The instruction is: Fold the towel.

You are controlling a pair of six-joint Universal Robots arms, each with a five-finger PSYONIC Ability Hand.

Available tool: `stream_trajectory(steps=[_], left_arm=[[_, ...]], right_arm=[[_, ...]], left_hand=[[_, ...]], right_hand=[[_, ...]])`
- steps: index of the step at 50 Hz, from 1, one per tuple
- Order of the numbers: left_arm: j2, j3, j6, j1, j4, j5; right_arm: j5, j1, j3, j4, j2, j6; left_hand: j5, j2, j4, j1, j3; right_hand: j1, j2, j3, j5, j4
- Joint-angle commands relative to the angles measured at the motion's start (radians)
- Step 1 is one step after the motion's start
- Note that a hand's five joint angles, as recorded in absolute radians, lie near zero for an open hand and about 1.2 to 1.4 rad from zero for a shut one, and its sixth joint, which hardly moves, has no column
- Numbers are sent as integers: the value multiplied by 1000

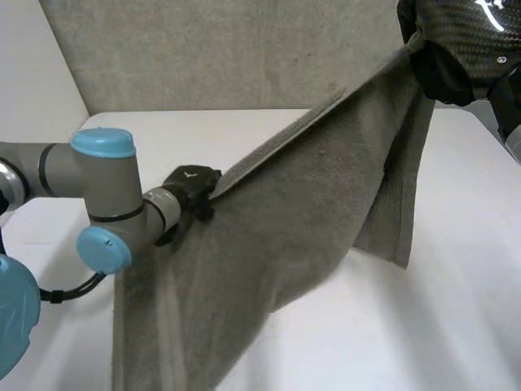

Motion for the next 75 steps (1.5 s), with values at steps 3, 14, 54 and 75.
stream_trajectory(steps=[3, 14, 54, 75], left_arm=[[2, 87, 68, 42, 38, -84], [29, 479, 339, 39, 278, -84], [365, -703, 334, -140, 389, -285], [477, -761, 261, 9, 328, -281]], right_arm=[[22, -29, -104, 8, 257, -35], [194, -17, -633, -257, 567, -32], [6, -144, 166, -92, 469, -206], [77, -222, 198, -96, 463, -40]], left_hand=[[241, 224, 225, 264, 226], [241, 224, 225, 264, 226], [-719, -736, -736, -696, -735], [-900, -917, -917, -877, -916]], right_hand=[[425, 216, 210, 236, 202], [425, 216, 210, 236, 202], [425, 216, 210, 236, 202], [425, 216, 210, 236, 202]])
